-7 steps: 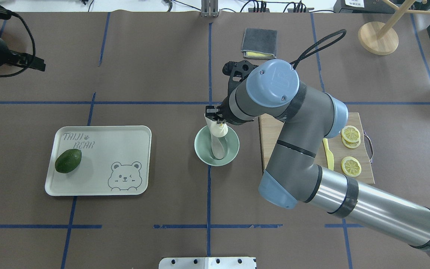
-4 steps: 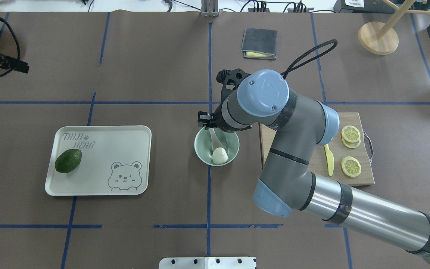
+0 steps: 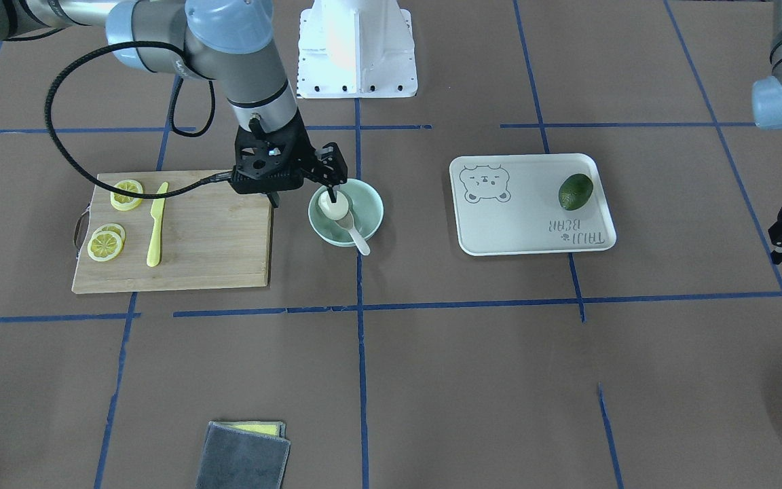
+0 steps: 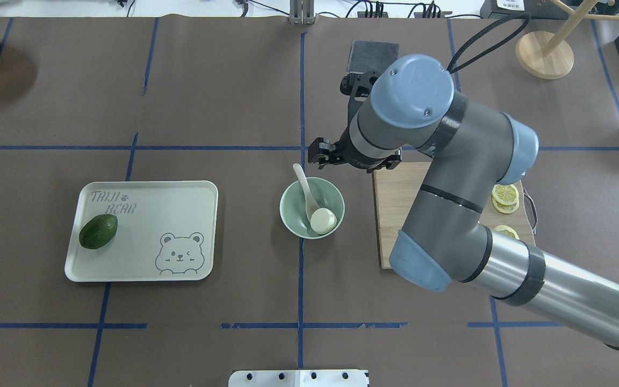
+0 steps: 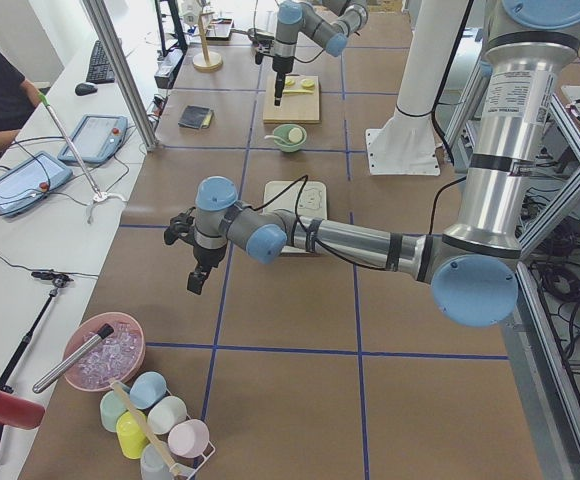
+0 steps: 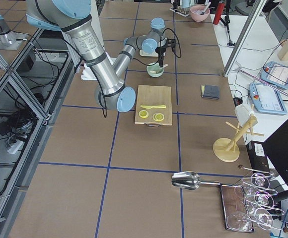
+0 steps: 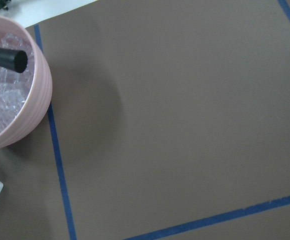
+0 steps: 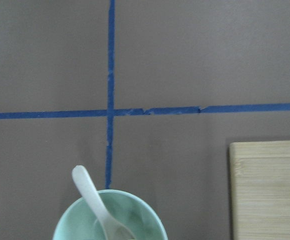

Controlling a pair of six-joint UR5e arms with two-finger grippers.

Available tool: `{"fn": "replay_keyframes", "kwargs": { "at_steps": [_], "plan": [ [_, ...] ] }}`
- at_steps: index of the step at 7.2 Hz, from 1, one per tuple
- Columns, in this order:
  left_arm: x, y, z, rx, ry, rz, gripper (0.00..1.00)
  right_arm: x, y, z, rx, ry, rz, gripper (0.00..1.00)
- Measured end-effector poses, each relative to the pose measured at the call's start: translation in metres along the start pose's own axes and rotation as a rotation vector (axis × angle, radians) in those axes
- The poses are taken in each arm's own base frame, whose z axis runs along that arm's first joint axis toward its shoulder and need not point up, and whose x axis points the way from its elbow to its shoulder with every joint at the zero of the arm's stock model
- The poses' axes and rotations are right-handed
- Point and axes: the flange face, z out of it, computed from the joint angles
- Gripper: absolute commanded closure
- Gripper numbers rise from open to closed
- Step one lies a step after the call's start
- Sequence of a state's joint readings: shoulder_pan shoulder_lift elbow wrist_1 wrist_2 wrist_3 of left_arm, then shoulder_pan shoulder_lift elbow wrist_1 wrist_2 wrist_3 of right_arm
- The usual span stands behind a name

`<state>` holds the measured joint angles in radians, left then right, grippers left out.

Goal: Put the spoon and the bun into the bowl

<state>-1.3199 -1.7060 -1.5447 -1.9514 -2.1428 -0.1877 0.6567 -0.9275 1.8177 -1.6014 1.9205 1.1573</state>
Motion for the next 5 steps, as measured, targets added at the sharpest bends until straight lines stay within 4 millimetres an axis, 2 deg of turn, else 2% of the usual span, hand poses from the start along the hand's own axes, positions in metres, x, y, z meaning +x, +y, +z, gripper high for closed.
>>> {"fn": "replay_keyframes", "kwargs": {
  "at_steps": [2,4,5],
  "plan": [
    [-0.059,0.028,0.001,-0.064,0.037,-0.028,0.00,0.077,-0.044,-0.028,-0.013,0.040,-0.080,0.00],
    [-0.105,0.045,-0.017,-0.143,0.056,-0.070,0.00,0.182,-0.088,-0.059,-0.039,0.057,-0.157,0.00],
    [-0.117,0.050,-0.026,-0.179,0.078,-0.097,0.00,0.234,-0.101,-0.073,-0.052,0.058,-0.185,0.00]
  ]
}}
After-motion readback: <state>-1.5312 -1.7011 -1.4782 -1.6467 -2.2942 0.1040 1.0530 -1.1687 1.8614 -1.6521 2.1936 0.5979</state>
